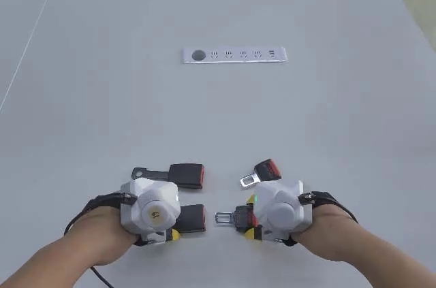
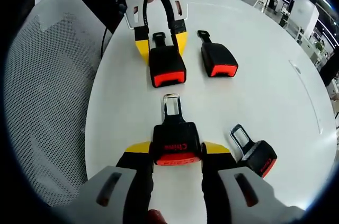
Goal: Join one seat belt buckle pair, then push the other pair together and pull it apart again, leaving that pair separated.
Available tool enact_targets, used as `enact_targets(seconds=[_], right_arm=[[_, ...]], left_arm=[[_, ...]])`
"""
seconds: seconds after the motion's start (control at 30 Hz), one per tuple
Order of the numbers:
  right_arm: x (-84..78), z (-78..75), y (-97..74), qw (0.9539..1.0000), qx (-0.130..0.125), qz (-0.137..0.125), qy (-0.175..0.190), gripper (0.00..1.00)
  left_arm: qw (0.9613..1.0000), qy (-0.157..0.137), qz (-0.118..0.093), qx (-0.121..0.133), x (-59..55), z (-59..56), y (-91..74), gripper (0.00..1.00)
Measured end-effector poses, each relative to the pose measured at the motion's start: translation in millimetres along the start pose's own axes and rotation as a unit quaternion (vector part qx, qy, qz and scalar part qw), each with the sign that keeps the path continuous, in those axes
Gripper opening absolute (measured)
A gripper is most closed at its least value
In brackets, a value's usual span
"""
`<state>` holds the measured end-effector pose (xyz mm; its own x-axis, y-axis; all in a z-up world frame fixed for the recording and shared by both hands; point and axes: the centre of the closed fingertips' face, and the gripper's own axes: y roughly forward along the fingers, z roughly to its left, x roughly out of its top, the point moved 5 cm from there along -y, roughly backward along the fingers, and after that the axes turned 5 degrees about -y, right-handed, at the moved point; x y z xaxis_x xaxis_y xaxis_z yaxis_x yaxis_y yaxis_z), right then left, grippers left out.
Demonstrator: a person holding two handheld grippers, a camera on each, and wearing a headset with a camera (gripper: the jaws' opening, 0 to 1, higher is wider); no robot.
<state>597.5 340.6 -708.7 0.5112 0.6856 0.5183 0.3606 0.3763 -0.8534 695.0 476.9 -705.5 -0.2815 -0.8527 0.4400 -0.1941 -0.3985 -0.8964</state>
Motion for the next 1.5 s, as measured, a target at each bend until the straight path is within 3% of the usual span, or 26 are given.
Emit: enact_targets(seconds=[0.6,0.8,1.2,1.5], right_arm=[[19.4,2.3,11.1,1.0,-0.005,-0.004,-0.002,0.34],[28.7,4.5,16.7,0.9998,-0.005,-0.008,-0.018,0.33],[29.7,3.5,17.2,0.9998,0.004,0.004,-0.022,0.33],[30.8,2.0,18.7,0.9998,0.005,-0.003,-0.02,0.33]], left_arm=[[0.9997,0.02,0.014,-0.008,2.1,0.0,0.3,0.33],[0.9996,0.022,0.016,-0.008,2.4,0.3,0.3,0.33],[0.9993,0.034,0.015,-0.009,2.3,-0.7,0.7,0.32],[0.9993,0.035,0.006,-0.012,1.4,-0.6,0.4,0.32]])
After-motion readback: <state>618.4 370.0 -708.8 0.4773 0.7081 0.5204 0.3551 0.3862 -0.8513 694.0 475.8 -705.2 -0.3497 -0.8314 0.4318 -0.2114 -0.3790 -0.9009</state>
